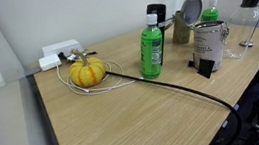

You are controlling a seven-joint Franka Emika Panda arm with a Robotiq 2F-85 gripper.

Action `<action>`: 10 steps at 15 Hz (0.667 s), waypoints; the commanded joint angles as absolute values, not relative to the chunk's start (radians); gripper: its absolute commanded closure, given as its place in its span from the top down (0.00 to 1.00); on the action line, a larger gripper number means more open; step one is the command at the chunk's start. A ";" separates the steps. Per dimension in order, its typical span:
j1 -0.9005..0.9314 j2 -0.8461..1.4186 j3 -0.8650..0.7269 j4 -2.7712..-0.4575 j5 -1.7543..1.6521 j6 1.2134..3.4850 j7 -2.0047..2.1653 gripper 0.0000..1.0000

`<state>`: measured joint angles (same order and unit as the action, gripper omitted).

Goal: Open the white canister

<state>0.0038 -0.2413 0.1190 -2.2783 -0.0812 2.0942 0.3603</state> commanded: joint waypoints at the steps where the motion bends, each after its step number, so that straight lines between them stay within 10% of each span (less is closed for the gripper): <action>1: 0.007 -0.227 0.110 -2.265 -0.097 2.105 0.340 0.00; 10: 0.015 -0.213 0.117 -2.257 -0.100 2.128 0.312 0.00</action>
